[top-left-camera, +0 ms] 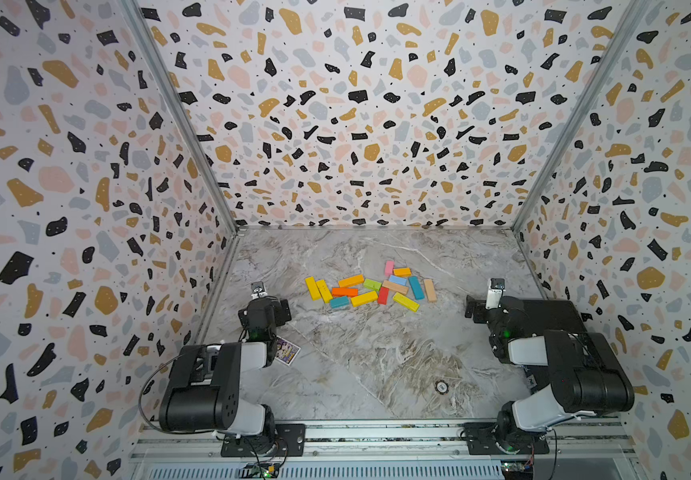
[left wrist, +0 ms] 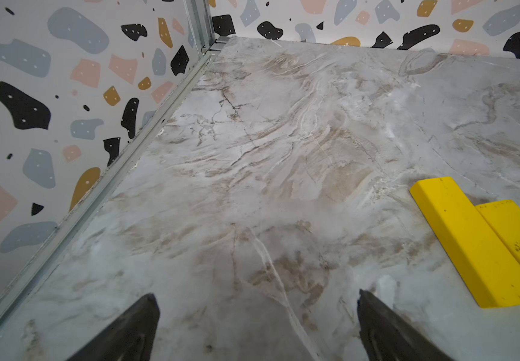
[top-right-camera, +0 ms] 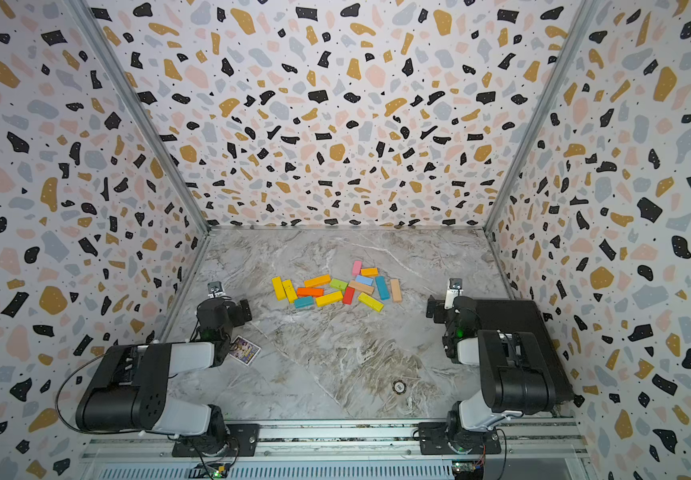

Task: Assemble the letter h with building blocks
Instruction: Pick up the building block from the center of the board.

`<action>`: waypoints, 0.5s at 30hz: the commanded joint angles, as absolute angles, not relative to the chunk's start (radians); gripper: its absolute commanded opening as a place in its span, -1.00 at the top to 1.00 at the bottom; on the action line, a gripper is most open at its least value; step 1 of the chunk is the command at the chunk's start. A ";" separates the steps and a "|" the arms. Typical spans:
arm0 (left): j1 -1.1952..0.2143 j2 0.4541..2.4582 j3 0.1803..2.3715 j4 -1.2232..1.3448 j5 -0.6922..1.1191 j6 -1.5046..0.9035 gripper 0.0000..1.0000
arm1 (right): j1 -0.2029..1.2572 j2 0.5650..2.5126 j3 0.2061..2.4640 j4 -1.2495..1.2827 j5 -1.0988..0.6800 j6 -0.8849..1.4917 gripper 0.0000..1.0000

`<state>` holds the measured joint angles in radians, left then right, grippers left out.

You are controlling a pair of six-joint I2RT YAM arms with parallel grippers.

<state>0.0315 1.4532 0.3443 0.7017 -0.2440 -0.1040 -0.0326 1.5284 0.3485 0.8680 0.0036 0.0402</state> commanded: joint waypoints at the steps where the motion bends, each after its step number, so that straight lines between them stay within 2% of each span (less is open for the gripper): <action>1: 0.028 1.449 0.365 0.746 -0.241 -0.095 -0.98 | -0.031 1.516 0.354 0.878 0.002 0.036 -0.99; 15: 0.028 1.445 0.367 0.739 -0.242 -0.097 -0.98 | -0.032 1.516 0.354 0.878 0.002 0.036 -0.99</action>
<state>0.0315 1.4532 0.3443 0.7017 -0.2443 -0.1040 -0.0326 1.5284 0.3485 0.8684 0.0036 0.0402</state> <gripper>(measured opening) 0.988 0.996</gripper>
